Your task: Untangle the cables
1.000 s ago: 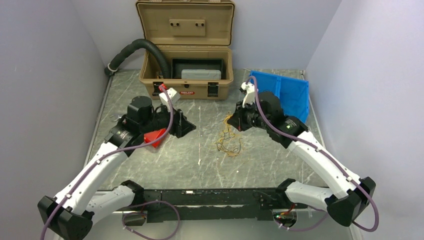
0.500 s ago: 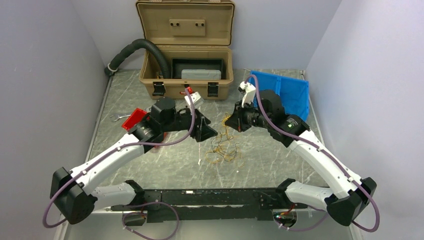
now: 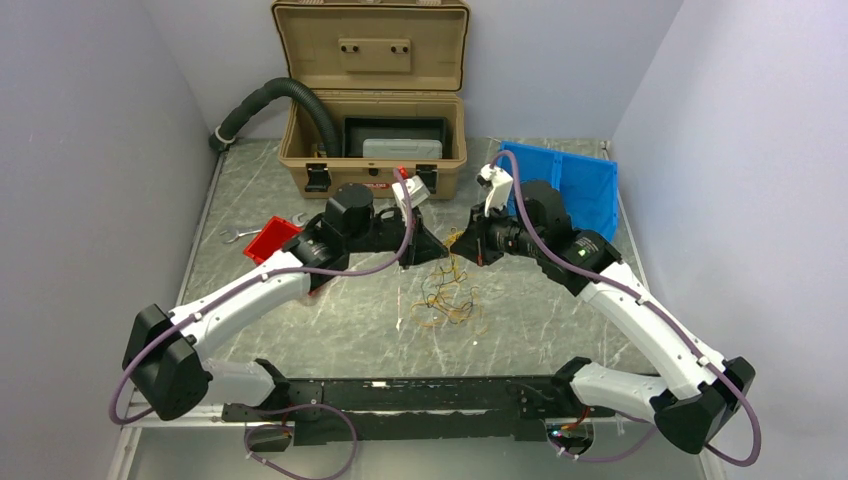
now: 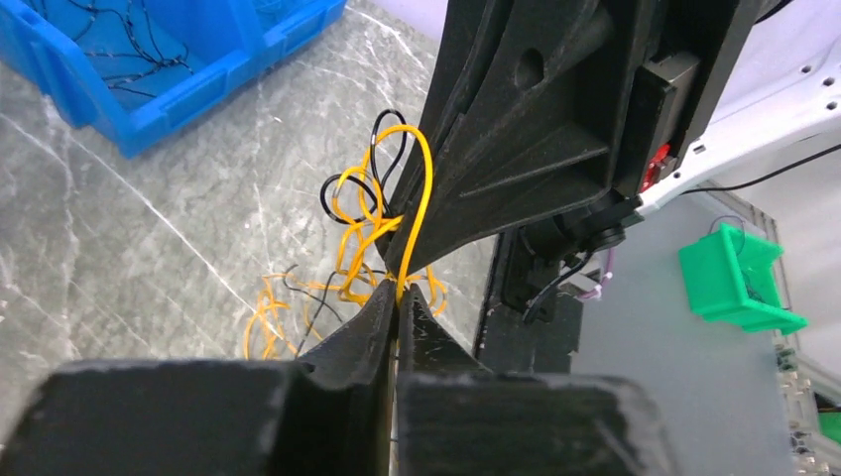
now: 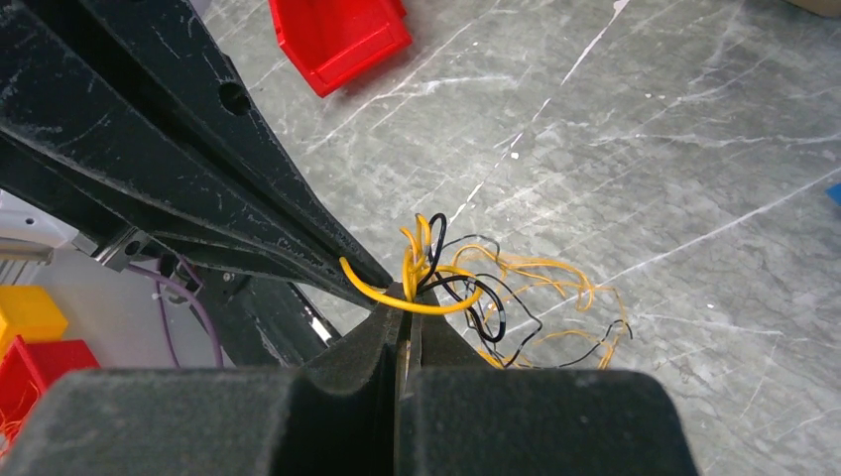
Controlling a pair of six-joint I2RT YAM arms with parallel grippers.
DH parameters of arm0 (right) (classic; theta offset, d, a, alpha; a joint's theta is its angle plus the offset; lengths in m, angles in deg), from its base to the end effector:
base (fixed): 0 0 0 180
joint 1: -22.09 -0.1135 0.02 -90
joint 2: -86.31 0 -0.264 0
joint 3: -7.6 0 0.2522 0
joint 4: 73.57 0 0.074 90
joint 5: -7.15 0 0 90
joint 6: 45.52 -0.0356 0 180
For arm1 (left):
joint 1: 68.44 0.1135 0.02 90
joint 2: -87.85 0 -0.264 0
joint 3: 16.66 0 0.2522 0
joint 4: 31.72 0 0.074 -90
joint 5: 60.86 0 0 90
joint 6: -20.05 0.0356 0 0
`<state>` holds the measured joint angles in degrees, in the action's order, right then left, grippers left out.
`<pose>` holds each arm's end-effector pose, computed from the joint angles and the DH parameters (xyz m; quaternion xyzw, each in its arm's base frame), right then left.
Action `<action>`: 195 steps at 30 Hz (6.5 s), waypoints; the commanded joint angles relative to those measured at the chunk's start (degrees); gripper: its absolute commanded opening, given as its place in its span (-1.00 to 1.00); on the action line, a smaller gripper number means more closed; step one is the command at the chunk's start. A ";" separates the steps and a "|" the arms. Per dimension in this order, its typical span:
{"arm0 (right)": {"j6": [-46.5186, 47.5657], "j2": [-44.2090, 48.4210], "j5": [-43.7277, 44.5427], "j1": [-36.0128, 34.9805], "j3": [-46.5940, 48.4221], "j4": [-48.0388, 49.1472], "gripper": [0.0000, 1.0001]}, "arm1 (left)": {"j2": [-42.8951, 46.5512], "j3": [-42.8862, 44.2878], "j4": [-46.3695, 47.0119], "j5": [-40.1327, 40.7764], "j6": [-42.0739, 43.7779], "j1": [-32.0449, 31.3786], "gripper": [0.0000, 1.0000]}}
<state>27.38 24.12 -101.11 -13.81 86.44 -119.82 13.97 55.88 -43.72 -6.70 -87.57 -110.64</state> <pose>0.1815 0.1452 0.3660 -0.2181 0.8288 0.3443 0.3833 0.2074 -0.2162 0.3375 0.3453 0.6887 -0.5035 0.3912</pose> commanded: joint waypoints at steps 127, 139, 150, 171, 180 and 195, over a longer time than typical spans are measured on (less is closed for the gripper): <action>9.05 23.48 -8.87 0.95 -25.22 39.00 -0.57 | 0.75 20.30 -25.51 8.12 22.97 -7.25 -1.00; 2.23 25.06 20.83 0.94 -24.80 25.99 -1.00 | 1.16 20.64 -27.56 22.94 15.82 -5.53 -1.00; -7.78 30.10 52.88 0.92 -22.27 10.25 -1.00 | 4.81 13.91 -26.66 26.91 7.36 4.39 -1.00; 12.32 26.55 -9.04 0.94 -23.99 32.05 0.51 | 3.09 17.55 -26.93 2.41 19.84 -1.44 -1.00; 14.59 24.40 -15.75 0.92 -23.15 35.03 0.43 | 2.41 19.94 -29.21 -3.86 22.67 -2.87 -1.00; 16.38 24.20 -17.21 0.92 -21.99 34.61 0.62 | 4.19 21.65 -34.32 -10.49 28.31 -3.94 -1.00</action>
<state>42.66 47.26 -115.03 -12.83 62.77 -88.81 16.81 74.20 -76.00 -13.21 -62.94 -114.20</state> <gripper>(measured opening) 0.797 0.014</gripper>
